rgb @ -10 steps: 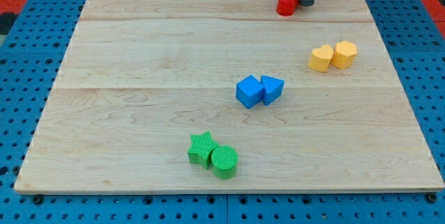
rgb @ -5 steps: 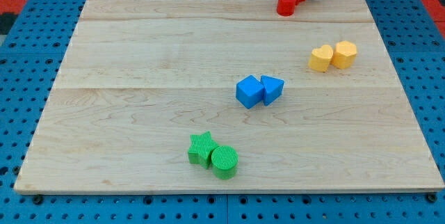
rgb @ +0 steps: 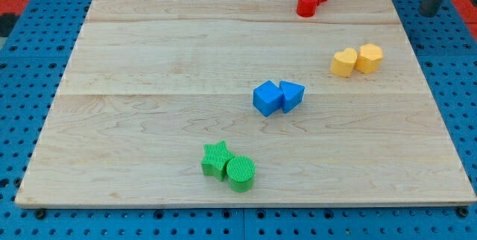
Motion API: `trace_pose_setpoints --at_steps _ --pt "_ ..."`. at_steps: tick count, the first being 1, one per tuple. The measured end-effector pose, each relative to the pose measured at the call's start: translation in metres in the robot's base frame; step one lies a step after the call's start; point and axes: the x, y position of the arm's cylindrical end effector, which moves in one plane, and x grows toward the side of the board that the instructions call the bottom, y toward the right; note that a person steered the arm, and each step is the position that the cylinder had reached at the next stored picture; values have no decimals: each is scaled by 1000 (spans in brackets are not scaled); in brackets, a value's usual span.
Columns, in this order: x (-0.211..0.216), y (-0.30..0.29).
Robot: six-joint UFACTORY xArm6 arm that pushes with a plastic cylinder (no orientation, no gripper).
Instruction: Push the blue triangle and the blue cube slightly left
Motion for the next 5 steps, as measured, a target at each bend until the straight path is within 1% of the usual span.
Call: trace_pose_setpoints --at_steps 1,2,3,4,5 --pt "75 -8" --pt "147 -45" --pt "181 -132" --pt "177 -252" --pt "177 -316"
